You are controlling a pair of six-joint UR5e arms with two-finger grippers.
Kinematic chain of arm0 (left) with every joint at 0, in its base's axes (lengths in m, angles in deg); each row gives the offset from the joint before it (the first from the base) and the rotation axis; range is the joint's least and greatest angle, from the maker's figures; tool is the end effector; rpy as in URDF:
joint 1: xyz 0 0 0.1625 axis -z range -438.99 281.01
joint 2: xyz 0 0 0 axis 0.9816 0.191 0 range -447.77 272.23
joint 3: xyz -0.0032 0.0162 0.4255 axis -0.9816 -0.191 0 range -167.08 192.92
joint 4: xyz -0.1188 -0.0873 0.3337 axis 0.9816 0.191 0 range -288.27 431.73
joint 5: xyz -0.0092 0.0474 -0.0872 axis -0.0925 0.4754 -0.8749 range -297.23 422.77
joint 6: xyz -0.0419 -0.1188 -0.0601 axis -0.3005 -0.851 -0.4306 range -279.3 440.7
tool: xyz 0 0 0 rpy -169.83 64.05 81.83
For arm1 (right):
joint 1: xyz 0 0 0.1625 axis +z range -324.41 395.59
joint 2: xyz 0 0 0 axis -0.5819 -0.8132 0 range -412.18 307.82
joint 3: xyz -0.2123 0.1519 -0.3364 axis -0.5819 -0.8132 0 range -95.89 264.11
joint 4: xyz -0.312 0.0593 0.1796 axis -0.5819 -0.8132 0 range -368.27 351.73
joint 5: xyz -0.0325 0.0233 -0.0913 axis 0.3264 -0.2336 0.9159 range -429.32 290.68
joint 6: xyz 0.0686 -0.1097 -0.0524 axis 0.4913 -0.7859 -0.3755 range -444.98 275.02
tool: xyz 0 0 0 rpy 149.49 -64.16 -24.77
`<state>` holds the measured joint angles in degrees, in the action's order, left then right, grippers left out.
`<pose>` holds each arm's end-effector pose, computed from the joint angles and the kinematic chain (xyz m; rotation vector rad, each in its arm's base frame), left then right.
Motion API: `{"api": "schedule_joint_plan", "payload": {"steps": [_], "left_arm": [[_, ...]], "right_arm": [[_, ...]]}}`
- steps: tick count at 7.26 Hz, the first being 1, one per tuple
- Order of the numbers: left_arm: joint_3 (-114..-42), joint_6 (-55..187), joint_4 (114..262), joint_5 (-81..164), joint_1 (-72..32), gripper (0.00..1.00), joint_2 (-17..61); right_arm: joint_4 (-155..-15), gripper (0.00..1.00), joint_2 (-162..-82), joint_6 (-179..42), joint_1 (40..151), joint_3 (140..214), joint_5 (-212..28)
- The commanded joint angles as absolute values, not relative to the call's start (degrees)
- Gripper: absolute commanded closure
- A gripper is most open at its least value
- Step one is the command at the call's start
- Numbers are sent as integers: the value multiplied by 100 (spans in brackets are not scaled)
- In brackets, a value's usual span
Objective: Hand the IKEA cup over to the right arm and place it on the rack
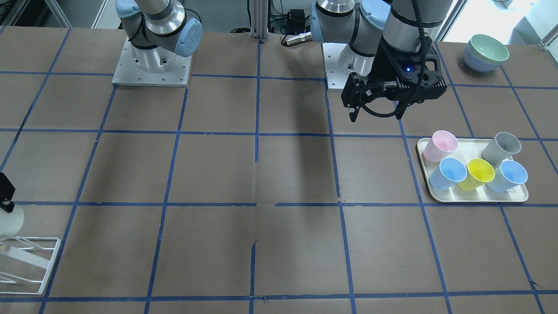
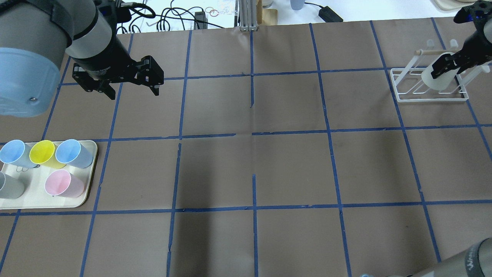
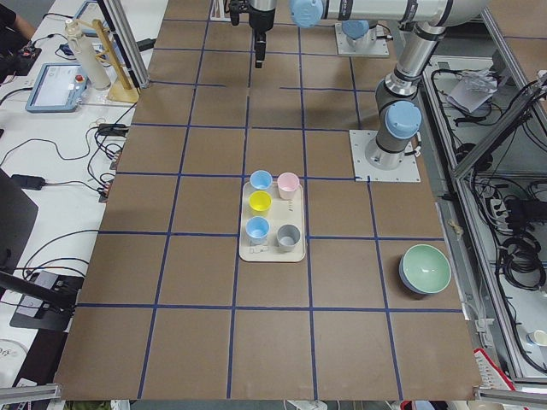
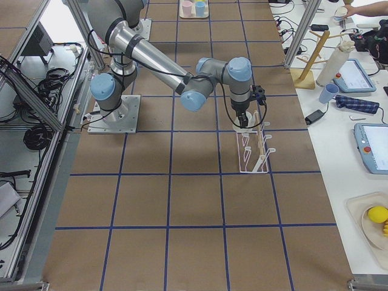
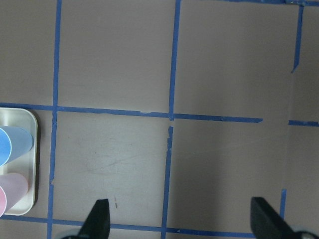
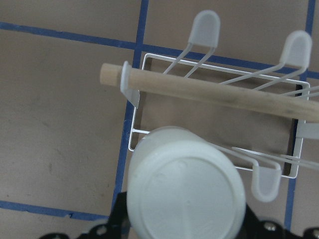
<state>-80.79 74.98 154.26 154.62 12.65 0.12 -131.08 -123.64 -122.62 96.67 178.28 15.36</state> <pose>-0.1413 -0.4334 0.4499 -0.1133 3.1098 -0.1623 -0.1482 -0.5707 0.3157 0.2489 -3.0971 0.3090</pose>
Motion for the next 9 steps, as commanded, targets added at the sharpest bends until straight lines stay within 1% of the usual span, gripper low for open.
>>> {"api": "schedule_joint_plan", "payload": {"steps": [1,2,5,6,7,8,9], "left_arm": [[-8094,7499,15426,15462,1268,0,3],[-8120,7499,15426,15462,1277,0,-6],[-8112,7499,15426,15462,1268,0,-6],[-8112,7499,15426,15462,1277,0,3],[-8095,7490,15426,15462,1268,0,20],[-8077,7498,15426,15419,1268,0,12],[-8059,7507,15426,15383,1259,0,12]], "right_arm": [[-13122,92,-12250,-12260,9658,17833,1541],[-13131,91,-12250,-12252,9658,17825,1541],[-13122,80,-12110,-12243,9658,17833,1489],[-13122,79,-12057,-12243,9658,17833,1532],[-13122,53,-12056,-12234,9658,17833,1524],[-13122,31,-12056,-11990,9658,17842,1515],[-13122,1,-12047,-11936,9658,17868,1489]]}}
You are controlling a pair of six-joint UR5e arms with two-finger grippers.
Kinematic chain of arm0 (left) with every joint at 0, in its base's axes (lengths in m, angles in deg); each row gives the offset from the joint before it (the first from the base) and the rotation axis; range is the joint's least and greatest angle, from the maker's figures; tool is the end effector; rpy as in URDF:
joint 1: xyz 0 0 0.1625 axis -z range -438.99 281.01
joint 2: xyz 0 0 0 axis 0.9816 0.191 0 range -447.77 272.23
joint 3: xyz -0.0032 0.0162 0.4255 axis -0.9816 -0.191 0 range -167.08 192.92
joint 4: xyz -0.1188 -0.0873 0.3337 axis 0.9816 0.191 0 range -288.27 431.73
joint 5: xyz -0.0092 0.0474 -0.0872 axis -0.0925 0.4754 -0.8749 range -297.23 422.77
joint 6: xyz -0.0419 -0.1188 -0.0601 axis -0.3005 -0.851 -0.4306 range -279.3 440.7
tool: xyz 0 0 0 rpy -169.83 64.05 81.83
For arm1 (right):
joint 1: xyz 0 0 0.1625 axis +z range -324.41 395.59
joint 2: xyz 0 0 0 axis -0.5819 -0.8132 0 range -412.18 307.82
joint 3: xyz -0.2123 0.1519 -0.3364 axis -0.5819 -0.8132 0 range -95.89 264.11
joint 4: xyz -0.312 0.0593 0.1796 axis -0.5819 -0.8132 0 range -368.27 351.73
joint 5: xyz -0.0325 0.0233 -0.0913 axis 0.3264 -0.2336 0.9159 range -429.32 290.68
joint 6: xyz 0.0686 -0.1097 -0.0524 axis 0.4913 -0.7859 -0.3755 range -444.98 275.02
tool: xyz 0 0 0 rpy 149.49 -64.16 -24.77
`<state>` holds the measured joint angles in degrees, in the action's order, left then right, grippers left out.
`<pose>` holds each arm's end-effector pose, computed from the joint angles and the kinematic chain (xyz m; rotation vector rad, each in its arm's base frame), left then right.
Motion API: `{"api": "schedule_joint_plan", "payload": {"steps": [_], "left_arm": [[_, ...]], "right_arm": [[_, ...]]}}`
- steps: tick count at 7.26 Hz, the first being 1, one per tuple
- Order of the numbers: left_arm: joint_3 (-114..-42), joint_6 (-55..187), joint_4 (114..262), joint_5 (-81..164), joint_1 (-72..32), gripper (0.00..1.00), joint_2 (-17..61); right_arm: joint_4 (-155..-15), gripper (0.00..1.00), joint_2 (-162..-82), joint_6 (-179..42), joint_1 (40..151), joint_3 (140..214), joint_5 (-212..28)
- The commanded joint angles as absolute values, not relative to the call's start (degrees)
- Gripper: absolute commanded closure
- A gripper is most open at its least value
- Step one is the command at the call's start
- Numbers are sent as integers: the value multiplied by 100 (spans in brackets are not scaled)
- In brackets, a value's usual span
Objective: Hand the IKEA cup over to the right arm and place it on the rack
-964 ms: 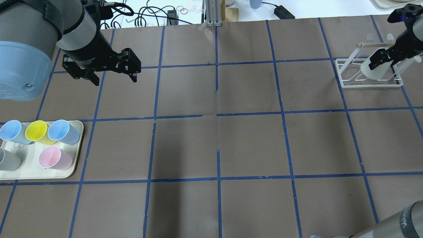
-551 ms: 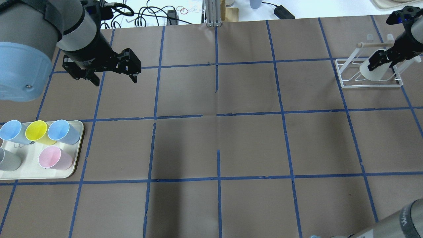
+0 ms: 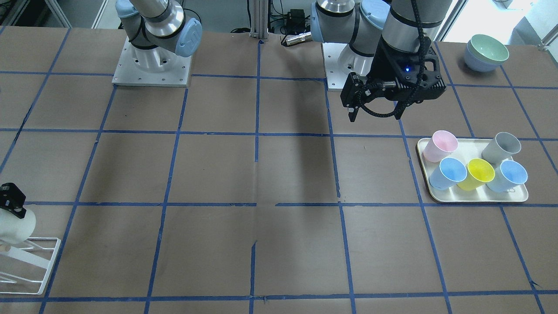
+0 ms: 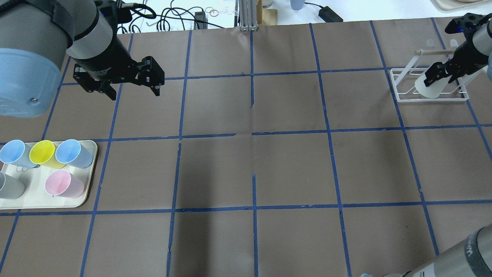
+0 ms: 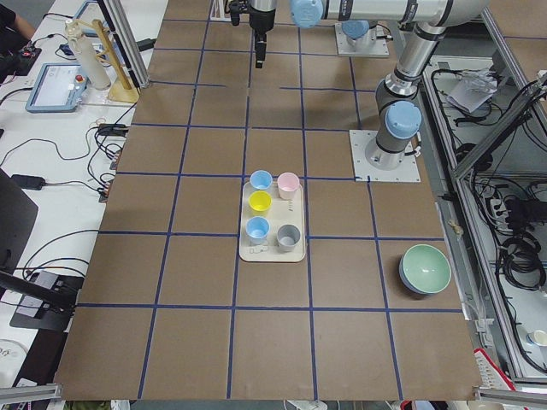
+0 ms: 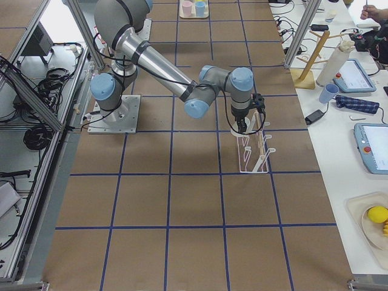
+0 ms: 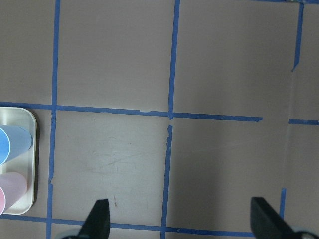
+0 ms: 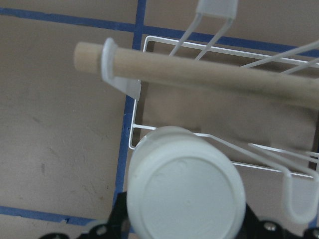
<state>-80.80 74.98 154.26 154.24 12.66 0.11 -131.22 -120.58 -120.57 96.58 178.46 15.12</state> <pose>-0.1423 -0.4332 0.4499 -0.1127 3.1165 -0.1619 -0.1519 -0.5767 0.2840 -0.1880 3.1098 -0.2422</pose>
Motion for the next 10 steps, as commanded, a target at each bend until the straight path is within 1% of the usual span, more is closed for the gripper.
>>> {"api": "schedule_joint_plan", "payload": {"steps": [1,4,5,7,10], "left_arm": [[-8051,7507,15426,15383,1259,0,20],[-8059,7499,15426,15383,1259,0,20],[-8085,7507,15426,15383,1259,0,12],[-8103,7507,15426,15383,1259,0,12],[-8129,7472,15426,15383,1277,0,3]], "right_arm": [[-13105,0,-12056,-11935,9658,17851,1558],[-12852,0,-12257,-11926,9667,17833,1567],[-12528,0,-12554,-11926,9676,17825,1567],[-11511,0,-13431,-11665,9711,17851,1524],[-9796,0,-14908,-10751,10263,17895,1567]]}}
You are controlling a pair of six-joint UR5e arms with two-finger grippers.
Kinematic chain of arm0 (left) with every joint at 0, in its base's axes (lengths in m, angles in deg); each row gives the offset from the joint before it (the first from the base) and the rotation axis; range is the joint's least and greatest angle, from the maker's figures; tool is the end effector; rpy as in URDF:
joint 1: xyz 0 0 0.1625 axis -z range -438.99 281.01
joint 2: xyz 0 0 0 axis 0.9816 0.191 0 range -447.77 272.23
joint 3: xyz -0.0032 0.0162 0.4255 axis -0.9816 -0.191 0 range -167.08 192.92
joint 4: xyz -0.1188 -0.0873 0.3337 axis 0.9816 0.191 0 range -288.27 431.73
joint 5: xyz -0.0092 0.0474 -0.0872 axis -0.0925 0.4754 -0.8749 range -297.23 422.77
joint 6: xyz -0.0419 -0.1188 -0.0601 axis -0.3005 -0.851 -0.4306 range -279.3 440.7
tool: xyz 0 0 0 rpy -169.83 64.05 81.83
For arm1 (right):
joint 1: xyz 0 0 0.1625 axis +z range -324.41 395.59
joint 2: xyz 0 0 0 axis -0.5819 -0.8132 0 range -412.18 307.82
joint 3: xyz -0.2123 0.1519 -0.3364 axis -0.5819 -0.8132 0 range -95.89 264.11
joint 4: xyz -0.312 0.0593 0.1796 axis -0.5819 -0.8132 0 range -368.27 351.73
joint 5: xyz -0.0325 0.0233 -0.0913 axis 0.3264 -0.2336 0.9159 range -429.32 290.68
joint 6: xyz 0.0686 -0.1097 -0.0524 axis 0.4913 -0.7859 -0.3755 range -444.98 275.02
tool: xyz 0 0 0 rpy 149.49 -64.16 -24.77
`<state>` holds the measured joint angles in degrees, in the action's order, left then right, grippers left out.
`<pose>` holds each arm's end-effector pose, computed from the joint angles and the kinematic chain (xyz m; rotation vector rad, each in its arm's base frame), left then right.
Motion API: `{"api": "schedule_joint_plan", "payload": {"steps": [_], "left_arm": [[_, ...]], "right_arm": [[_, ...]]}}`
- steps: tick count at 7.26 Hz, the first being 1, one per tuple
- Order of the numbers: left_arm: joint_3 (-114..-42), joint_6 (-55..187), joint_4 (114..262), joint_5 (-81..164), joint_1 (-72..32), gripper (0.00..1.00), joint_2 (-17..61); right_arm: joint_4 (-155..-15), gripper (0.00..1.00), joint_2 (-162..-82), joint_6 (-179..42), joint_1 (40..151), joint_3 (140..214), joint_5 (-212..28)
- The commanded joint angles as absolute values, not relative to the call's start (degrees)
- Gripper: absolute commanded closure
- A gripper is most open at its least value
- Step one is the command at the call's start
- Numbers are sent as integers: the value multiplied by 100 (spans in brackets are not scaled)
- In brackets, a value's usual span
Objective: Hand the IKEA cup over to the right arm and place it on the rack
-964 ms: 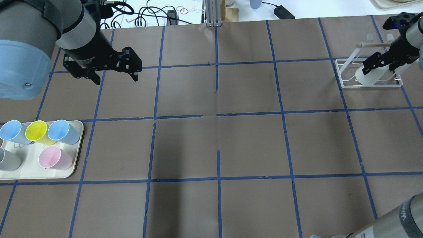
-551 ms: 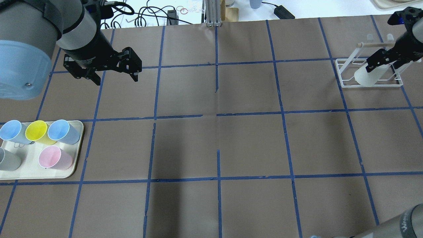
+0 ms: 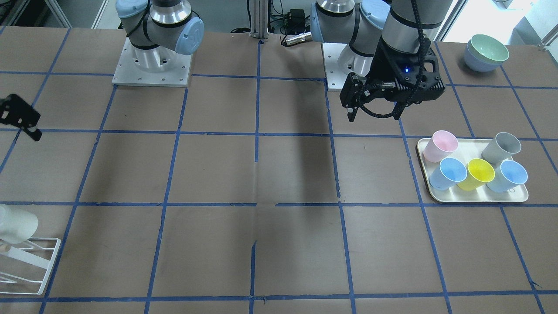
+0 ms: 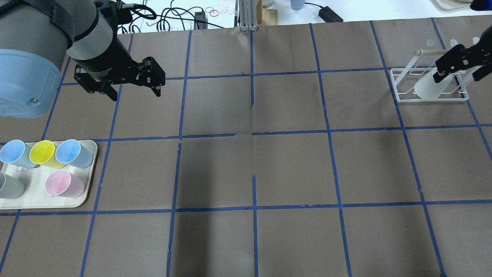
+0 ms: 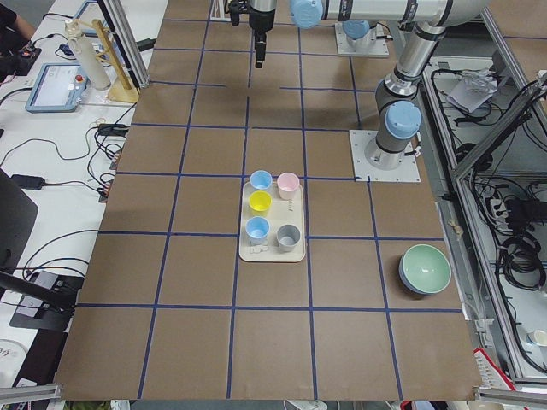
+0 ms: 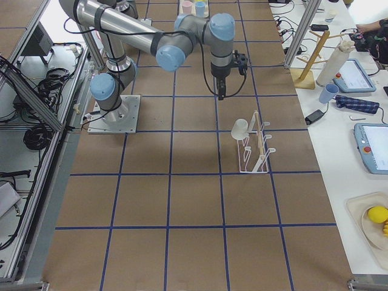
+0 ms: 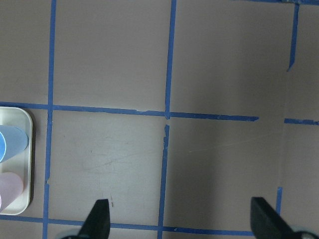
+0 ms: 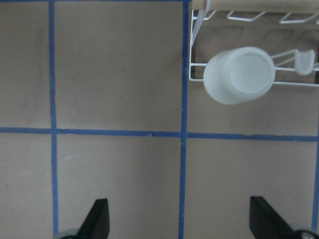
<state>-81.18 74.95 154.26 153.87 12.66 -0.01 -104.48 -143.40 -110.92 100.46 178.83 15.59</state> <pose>-0.1432 -0.4317 0.4478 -0.1132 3.1230 -0.1545 -0.0533 -0.4567 0.4333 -0.0250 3.0792 -0.1250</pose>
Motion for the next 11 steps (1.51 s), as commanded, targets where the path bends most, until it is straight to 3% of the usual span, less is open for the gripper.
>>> {"api": "schedule_joint_plan", "payload": {"steps": [1,4,6,11], "left_arm": [[-8138,7463,15426,15374,1277,0,3],[-8147,7489,15426,15216,1294,0,12],[-8138,7490,15417,15207,1286,0,12],[-8138,7446,15417,15207,1303,0,12]], "right_arm": [[-9565,0,-15026,-10427,10517,17895,1559],[-9075,0,-15036,-9075,12042,17895,1874],[-9594,0,-15045,-8141,12697,17895,2042],[-9625,0,-15097,-8279,12770,18132,2060]]}}
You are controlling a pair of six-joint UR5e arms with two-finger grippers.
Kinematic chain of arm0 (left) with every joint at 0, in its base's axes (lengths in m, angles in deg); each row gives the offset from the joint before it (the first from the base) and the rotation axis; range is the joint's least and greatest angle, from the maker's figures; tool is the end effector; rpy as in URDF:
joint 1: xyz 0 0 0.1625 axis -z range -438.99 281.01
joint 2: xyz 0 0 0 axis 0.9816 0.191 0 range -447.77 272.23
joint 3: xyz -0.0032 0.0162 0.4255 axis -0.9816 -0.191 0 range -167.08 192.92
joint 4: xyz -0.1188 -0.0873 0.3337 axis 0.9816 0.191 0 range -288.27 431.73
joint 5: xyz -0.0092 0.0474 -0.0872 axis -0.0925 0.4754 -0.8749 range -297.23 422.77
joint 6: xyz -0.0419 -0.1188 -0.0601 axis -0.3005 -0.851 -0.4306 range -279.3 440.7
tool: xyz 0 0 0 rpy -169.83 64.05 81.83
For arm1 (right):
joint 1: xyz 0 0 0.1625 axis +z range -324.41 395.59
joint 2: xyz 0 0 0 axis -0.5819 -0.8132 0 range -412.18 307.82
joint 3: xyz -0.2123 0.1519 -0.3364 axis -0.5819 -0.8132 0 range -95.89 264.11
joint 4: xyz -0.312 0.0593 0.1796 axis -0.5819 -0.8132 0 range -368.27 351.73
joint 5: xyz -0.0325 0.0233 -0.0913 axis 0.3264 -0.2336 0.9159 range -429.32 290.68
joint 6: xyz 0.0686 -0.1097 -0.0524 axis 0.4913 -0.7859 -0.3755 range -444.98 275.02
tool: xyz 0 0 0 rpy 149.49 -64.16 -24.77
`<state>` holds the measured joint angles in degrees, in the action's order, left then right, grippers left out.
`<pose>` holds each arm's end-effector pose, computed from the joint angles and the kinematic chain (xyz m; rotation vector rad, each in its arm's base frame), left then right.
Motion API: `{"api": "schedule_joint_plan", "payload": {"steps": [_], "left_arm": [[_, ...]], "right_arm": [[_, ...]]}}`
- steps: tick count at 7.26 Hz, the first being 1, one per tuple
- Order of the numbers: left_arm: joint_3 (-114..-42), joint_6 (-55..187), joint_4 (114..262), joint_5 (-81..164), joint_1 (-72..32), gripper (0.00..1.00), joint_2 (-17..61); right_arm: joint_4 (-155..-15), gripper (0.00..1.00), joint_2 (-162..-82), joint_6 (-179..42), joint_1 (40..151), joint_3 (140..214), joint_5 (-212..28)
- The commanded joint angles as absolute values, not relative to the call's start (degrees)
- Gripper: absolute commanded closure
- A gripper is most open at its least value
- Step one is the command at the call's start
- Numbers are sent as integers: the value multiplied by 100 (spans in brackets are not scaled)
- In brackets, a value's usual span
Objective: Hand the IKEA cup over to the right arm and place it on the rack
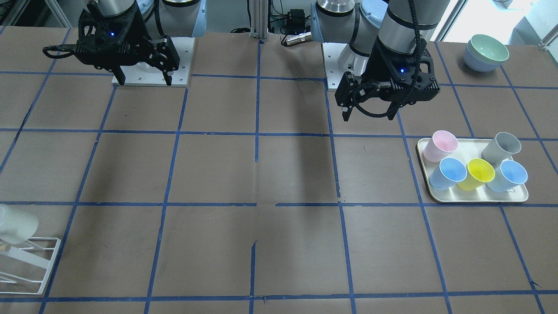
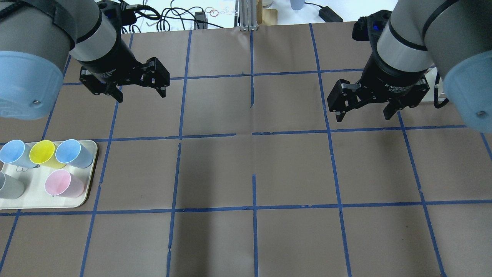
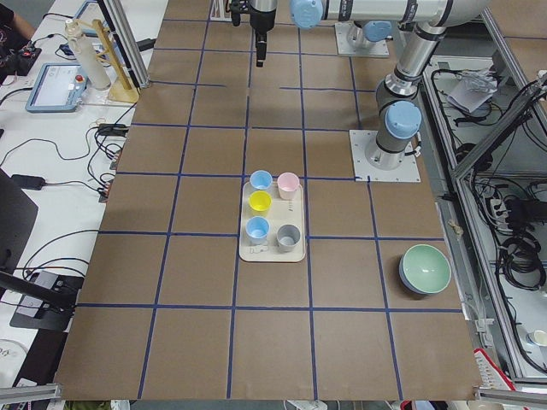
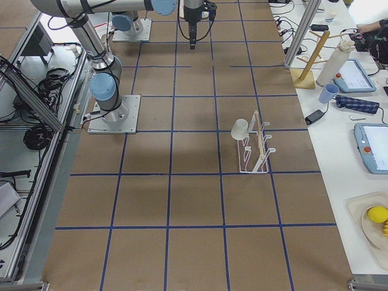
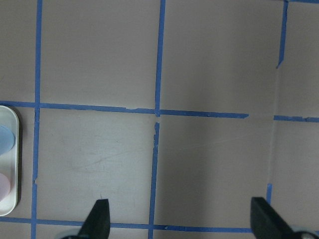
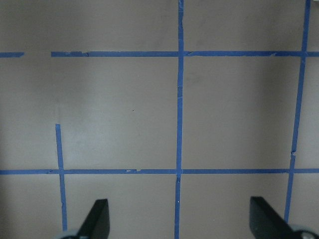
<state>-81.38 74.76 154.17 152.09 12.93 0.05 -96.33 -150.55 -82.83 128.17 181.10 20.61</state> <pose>-0.1495 -0.4309 0.4459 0.1085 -3.1178 0.1464 0.1503 -0.3695 0.4514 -0.0117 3.1406 0.0152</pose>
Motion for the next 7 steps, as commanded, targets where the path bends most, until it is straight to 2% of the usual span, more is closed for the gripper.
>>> {"api": "schedule_joint_plan", "payload": {"steps": [1,7], "left_arm": [[-8147,7463,15426,15207,1303,0,12],[-8156,7481,15426,15216,1294,0,12]], "right_arm": [[-9598,0,-15080,-8279,12543,18149,1973],[-9536,0,-15238,-8199,12339,18167,1963]]}}
